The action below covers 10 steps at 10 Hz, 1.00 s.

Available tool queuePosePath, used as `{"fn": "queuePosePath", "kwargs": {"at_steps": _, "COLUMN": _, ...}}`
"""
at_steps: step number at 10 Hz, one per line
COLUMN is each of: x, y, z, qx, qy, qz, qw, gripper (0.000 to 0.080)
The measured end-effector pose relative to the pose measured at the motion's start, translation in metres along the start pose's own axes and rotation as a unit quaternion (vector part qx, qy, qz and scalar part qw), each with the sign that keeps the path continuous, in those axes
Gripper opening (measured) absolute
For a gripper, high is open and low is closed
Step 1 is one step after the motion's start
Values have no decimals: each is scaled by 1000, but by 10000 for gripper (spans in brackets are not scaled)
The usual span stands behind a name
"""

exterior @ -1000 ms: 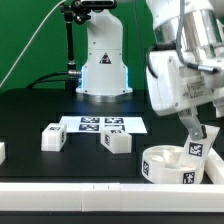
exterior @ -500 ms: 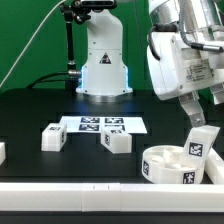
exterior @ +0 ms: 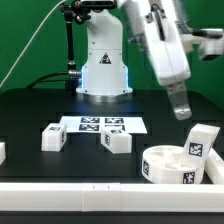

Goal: Assemble stool

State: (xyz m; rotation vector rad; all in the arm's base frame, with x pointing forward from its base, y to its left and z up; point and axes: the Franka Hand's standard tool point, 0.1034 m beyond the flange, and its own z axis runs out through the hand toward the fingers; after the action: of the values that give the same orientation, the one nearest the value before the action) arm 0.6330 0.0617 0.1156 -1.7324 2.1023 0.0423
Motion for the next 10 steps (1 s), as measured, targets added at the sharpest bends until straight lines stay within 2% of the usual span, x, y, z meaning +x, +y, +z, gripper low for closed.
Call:
{"fn": "queuePosePath", "kwargs": {"at_steps": 1, "x": 3, "y": -3, "z": -4, "qx": 1, "qy": 2, "qz": -3, "qw": 1000, "gripper": 649}}
{"fn": "queuePosePath", "kwargs": {"at_steps": 5, "x": 4, "y": -2, "z": -3, "qx": -1, "qy": 3, "qz": -7, "qw": 1000, "gripper": 649}}
{"fn": "queuePosePath", "kwargs": {"at_steps": 6, "x": 6, "y": 1, "z": -1, "qx": -19, "qy": 15, "qz": -83, "qw": 996, "gripper": 649}}
{"fn": "queuePosePath", "kwargs": {"at_steps": 9, "x": 31, "y": 5, "z": -8, "qx": -28, "qy": 23, "qz": -170, "qw": 985, "gripper": 649}}
{"fn": "queuePosePath", "kwargs": {"at_steps": 10, "x": 39, "y": 6, "z": -9, "qx": -26, "qy": 29, "qz": -167, "qw": 985, "gripper": 649}}
